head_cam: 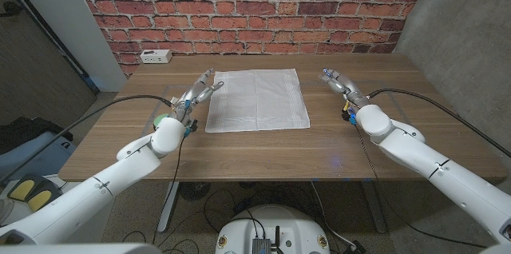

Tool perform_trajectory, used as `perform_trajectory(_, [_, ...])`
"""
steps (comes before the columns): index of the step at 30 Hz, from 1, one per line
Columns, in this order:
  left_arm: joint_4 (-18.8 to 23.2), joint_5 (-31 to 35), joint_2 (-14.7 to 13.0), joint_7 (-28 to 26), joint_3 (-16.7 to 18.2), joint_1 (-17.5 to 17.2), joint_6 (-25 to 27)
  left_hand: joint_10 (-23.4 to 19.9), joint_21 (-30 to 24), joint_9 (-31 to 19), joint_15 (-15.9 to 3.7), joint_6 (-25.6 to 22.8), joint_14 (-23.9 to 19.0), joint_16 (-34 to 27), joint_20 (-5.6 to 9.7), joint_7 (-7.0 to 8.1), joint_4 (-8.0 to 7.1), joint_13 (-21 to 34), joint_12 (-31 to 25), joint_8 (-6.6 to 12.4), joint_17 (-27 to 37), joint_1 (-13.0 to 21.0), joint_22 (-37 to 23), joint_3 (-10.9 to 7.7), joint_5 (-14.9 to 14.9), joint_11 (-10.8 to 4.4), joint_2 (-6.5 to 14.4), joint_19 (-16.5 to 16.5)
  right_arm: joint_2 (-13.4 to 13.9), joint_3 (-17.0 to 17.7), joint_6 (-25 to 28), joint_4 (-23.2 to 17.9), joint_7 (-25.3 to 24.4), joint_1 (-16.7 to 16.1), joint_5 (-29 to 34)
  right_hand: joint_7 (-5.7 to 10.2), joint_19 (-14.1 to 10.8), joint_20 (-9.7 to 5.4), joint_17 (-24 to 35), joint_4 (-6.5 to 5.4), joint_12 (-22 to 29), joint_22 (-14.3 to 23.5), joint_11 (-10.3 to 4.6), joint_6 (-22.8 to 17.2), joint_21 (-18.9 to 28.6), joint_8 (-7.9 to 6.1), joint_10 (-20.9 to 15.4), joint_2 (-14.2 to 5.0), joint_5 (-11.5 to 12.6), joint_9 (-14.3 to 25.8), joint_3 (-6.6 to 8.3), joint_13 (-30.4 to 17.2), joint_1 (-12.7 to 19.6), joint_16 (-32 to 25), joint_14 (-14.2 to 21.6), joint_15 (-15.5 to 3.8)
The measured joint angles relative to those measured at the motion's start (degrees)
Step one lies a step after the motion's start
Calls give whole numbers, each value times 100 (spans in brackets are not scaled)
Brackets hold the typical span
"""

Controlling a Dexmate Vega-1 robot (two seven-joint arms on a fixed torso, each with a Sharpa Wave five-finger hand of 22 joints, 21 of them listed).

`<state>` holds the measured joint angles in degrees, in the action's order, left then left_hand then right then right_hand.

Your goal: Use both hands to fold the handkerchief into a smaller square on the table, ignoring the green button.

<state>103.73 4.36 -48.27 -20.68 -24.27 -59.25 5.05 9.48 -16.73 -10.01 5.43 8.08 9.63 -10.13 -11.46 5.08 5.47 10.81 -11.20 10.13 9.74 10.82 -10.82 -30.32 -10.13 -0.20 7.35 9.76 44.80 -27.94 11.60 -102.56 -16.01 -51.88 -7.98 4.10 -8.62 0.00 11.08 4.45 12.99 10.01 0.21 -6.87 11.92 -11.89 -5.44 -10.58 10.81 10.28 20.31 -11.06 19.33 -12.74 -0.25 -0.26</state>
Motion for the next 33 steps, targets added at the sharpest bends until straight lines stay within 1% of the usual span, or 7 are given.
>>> perform_trajectory(7, [282, 284, -158, -5, 3, -121, 396, 0, 66, -28, 11, 96, 11, 19, -2, 3, 22, 1, 0, 0, 0, 48, 0, -23, 0, 0, -2, 1, 146, -154, 426, -312, 36, 43, 303, 30, 0, 0, 0, -5, 0, 0, -21, -31, 0, 0, -20, -29, 0, 0, 38, 0, 29, 0, 36, -36])
perform_trajectory(9, [436, 359, -242, -5, 3, -188, 506, 0, 106, -28, 11, 117, 11, 19, -31, -18, 23, 1, 0, 0, 0, 46, 1, -23, 0, 0, 0, 30, 187, -203, 636, -399, 57, 49, 477, 30, 1, 0, -1, -5, 0, 0, -21, -31, 0, 2, -20, -30, 0, 0, 38, 0, 30, 0, 36, -36])
perform_trajectory(12, [544, 445, -306, -1, 3, -240, 650, 0, 128, -28, 11, 148, 10, 18, -31, 12, 23, 1, 0, 0, 0, 46, -26, -24, 0, 0, 0, 30, 234, -260, 800, -497, 77, 56, 609, 30, 1, 0, -1, 11, 0, 0, -21, -30, 0, 24, -20, -59, 0, 0, 55, 0, 62, 0, 36, -36])
perform_trajectory(17, [742, 590, -421, 42, 3, -335, 909, 31, 149, -28, 10, 148, 10, 18, -30, 12, 26, 0, 0, 0, 0, 68, -26, -21, 0, -31, -23, 30, 308, -386, 1087, -697, 120, 83, 875, 30, 23, -21, -1, 18, 0, -1, -74, -30, 0, 24, -28, -30, 0, 0, 62, 0, 91, 0, 36, -36])
perform_trajectory(18, [792, 615, -449, 52, 3, -357, 959, 31, 149, -28, 10, 148, 10, 18, -30, 12, 40, 0, 0, 0, 0, 68, -26, -6, 0, -31, -23, 30, 319, -411, 1162, -735, 134, 91, 943, 32, 23, -21, -1, 13, 0, -1, -74, -32, 0, 24, -28, -30, 0, -1, 100, 0, 91, 0, 36, -36])
perform_trajectory(23, [951, 723, -543, 100, 3, -433, 1162, 31, 171, -28, 10, 168, 10, 18, -30, -7, 47, 0, 0, 0, 0, 68, -26, 1, 0, -31, -23, 29, 363, -531, 1393, -878, 193, 127, 1176, 53, 21, -84, -1, 20, 0, -1, -105, -52, 0, 24, -59, -25, 0, -1, 107, 1, 145, 0, 33, -79])
perform_trajectory(33, [1239, 883, -735, 193, 17, -593, 1506, 31, 171, -27, 10, 167, 10, 18, -30, -7, 47, 0, 0, 0, -1, 72, -26, 1, 0, -31, -19, 29, 412, -722, 1770, -1131, 295, 153, 1572, 70, 21, -83, -1, 40, 0, -1, -116, -72, 0, 24, -48, 6, 0, -1, 134, 1, 177, 0, 24, -130])
